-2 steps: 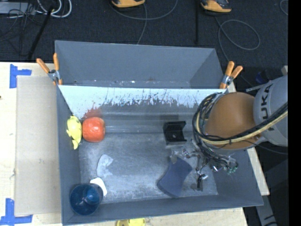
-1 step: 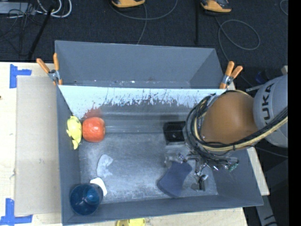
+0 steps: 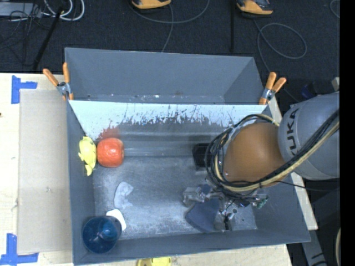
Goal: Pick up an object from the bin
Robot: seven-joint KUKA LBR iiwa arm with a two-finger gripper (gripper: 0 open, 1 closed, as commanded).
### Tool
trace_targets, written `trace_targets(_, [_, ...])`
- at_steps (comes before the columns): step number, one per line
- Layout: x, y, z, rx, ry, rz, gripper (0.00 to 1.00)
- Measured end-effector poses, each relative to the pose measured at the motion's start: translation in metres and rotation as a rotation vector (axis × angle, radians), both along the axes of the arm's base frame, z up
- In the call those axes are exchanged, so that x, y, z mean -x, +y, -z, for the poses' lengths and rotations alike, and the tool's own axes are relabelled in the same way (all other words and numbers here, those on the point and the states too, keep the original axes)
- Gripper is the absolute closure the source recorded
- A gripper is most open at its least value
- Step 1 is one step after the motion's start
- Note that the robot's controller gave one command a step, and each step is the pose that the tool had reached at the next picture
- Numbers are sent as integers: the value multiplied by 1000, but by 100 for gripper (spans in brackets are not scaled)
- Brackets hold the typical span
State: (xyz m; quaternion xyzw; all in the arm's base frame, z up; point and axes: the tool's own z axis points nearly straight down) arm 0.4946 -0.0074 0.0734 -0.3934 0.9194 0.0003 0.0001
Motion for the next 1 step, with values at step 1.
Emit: trace_targets(1, [-6,15,4,-1,0,-349,100])
